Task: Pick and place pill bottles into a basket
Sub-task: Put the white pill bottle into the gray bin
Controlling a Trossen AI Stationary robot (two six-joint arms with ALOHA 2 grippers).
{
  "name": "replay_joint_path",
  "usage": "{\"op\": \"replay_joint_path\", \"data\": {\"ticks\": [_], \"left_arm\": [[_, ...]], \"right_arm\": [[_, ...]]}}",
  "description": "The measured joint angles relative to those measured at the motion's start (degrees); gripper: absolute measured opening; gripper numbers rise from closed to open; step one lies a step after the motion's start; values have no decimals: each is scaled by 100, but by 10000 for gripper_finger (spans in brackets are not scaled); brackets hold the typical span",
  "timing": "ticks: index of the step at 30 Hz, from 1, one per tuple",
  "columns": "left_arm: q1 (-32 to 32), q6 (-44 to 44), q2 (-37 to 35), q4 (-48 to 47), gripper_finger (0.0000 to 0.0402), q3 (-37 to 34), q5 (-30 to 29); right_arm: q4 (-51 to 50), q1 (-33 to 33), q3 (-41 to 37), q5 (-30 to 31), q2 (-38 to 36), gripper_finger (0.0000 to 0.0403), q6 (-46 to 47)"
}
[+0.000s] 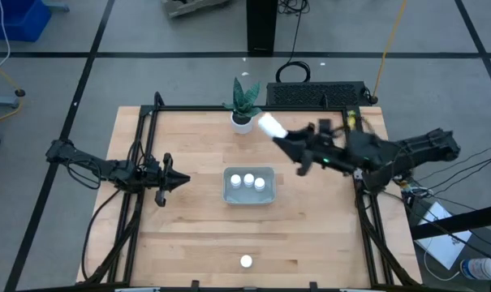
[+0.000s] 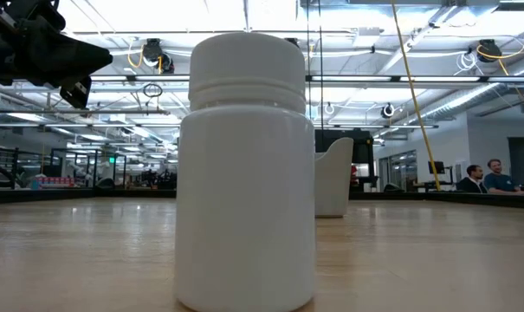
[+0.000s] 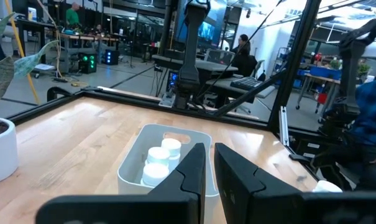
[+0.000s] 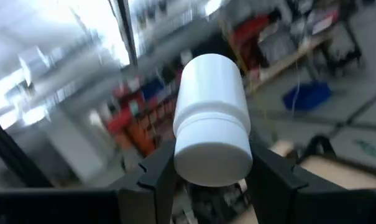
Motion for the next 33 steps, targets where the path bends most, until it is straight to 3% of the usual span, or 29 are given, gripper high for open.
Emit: {"op": "replay_joint_path", "data": {"ticks": [9, 15, 22, 27, 33], "left_arm": [[1, -2, 1, 0, 37, 0, -2], [0, -2, 1, 0, 37, 0, -2], [0, -2, 0, -1, 37, 0, -1], [0, -2, 2, -4, 37, 0, -1], [1, -2, 0, 0, 37, 0, -2]], "right_arm": [[-3926, -839, 3079, -2197, 1911, 146, 685], [-6342, -1166, 4517, -3111, 3145, 146, 917], [-8181, -1260, 4726, -3941, 4125, 146, 596], [-8522, -1178, 4726, -4426, 4621, 146, 303], [-8616, -1120, 4726, -4555, 5117, 146, -3]]}}
